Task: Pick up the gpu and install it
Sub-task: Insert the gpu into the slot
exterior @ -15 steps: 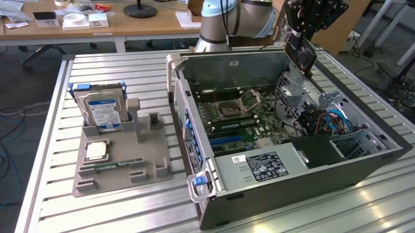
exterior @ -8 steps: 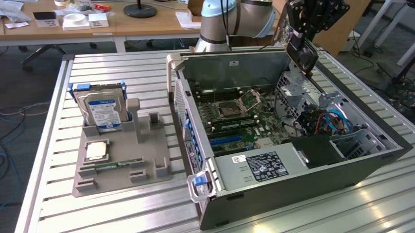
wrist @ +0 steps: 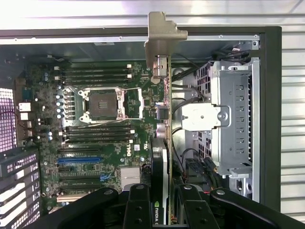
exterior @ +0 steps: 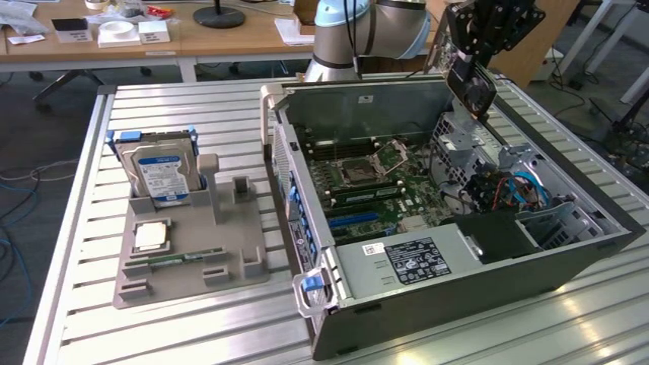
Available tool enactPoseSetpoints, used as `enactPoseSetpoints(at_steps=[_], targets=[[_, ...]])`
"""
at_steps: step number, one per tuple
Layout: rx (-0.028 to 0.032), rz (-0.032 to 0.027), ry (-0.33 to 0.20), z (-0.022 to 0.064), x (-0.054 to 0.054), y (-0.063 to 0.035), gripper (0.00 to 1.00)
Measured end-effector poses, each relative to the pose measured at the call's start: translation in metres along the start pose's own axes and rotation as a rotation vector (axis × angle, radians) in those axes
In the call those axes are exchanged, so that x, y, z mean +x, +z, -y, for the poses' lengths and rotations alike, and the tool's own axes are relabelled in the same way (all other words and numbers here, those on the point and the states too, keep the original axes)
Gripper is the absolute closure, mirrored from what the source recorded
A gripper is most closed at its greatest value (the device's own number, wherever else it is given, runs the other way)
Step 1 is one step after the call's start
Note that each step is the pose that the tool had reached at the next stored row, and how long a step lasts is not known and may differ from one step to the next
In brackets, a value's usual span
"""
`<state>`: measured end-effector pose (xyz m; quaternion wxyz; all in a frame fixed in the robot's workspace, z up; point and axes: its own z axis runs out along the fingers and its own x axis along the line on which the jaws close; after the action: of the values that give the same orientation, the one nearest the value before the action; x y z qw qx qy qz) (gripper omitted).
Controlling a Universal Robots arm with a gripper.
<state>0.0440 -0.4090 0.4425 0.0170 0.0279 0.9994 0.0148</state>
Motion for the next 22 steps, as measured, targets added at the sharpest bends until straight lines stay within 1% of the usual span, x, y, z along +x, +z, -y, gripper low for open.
enactPoseSetpoints(at_steps=[10, 13, 16, 22], targets=[[0.0, 0.0, 0.0, 0.0, 0.0, 0.0, 0.73], [-0.0004, -0.0003, -0.01, 0.0, 0.0, 0.0001, 0.73], [-0.0014, -0.0013, -0.042, 0.0, 0.0002, 0.0002, 0.73], [-0.0045, -0.0043, -0.14, 0.0, 0.0001, 0.0006, 0.73]])
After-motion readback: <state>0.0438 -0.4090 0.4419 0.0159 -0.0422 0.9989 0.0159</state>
